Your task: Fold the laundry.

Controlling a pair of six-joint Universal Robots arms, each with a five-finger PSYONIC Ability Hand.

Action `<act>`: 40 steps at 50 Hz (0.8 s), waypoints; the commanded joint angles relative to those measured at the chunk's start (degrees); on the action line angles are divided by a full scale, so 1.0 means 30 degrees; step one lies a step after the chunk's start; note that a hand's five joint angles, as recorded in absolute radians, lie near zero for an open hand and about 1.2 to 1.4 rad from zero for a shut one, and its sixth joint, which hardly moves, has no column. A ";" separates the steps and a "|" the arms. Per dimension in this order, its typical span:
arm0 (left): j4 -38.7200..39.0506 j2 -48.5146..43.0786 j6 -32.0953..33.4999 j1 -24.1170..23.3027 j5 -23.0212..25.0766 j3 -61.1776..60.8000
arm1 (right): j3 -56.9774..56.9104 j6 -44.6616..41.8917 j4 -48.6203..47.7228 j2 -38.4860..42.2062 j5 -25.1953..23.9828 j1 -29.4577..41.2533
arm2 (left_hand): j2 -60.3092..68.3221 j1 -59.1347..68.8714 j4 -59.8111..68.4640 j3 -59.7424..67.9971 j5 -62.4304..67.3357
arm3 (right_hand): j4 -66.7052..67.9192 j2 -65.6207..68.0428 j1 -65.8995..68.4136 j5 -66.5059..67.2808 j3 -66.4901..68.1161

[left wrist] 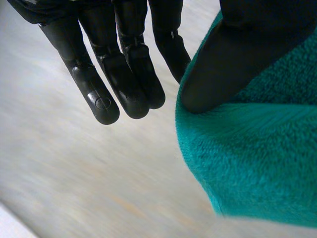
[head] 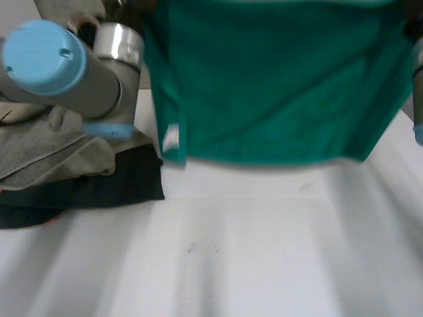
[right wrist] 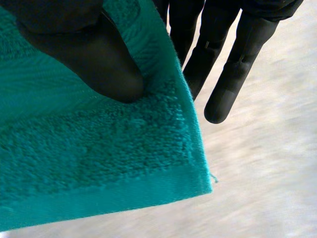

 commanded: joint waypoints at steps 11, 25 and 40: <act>0.0478 0.2681 -0.1286 0.0569 0.0226 -1.0186 | 0.2471 0.1339 0.2043 0.0343 -0.0162 0.0038 | 0.3790 0.5140 0.3746 0.3857 0.4165 | 0.3726 0.4199 0.5266 0.3855 0.3840; 0.0010 0.1303 -0.2989 -0.0514 0.0167 -1.6143 | 0.6019 0.2893 0.8025 0.2778 -0.1421 -0.0956 | 0.3790 0.5140 0.3746 0.3857 0.4165 | 0.3726 0.4199 0.5266 0.3855 0.3840; -1.2082 0.8071 -0.3106 -0.3063 -0.2437 -2.0453 | 1.1233 -0.5070 1.7696 -0.2114 -0.1979 -0.5409 | 0.3790 0.5140 0.3746 0.3857 0.4165 | 0.3726 0.4199 0.5266 0.3855 0.3840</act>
